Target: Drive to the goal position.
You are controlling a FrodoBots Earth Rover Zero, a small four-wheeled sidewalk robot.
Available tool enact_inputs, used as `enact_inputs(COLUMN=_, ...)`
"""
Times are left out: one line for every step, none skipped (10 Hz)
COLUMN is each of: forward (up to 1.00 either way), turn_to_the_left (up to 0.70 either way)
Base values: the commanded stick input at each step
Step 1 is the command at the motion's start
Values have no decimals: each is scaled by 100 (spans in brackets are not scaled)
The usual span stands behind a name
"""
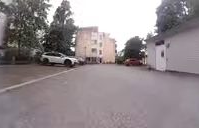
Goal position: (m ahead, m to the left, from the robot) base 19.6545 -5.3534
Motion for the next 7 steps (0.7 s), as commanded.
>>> enact_inputs(forward=60, turn_to_the_left=0)
enact_inputs(forward=60, turn_to_the_left=0)
enact_inputs(forward=60, turn_to_the_left=0)
enact_inputs(forward=60, turn_to_the_left=0)
enact_inputs(forward=60, turn_to_the_left=0)
enact_inputs(forward=60, turn_to_the_left=0)
enact_inputs(forward=60, turn_to_the_left=0)
